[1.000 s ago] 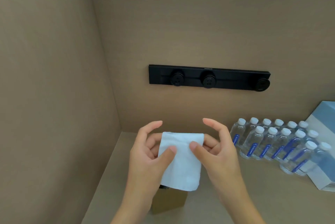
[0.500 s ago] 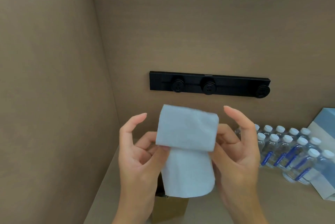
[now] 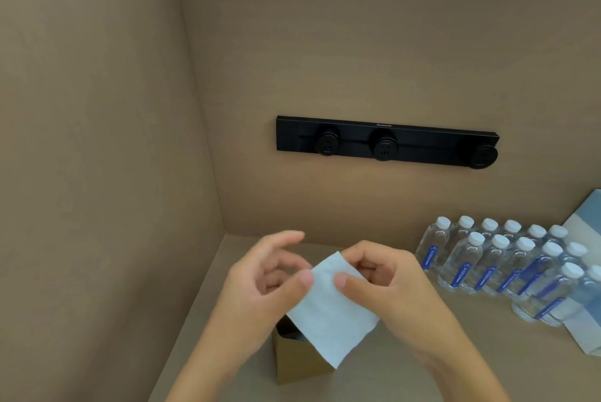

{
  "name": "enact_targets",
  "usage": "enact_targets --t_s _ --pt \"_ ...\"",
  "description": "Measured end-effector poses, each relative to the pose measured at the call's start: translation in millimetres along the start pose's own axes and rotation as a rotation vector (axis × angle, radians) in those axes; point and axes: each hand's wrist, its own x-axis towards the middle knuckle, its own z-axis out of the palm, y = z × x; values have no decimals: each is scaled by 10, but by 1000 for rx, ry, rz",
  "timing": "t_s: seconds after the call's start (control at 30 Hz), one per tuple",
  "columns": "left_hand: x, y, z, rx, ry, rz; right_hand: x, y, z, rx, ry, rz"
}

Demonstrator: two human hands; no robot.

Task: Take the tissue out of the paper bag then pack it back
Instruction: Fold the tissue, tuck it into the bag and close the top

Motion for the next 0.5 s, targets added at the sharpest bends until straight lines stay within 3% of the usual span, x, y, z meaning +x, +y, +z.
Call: enact_targets --t_s 0.07,0.17,0.23,0.3,0.37,0.43,0.5 --pt "38 -17 33 6 -64 -57 77 32 -20 6 0 -6" --pt "66 -128 133 -129 108 -140 154 252 6 325 79 103" --pt "73 -222 212 -216 192 -194 152 435 98 561 6 230" --pt "49 -367 246 -222 231 -236 150 568 125 580 -4 279" --pt "-1 -593 166 -43 343 -236 207 614 32 426 106 233" --pt "-49 -880 7 289 426 -213 280 620 -108 -59 205 214" --pt "-92 -1136 -79 553 295 -297 350 695 -173 -617 123 279"
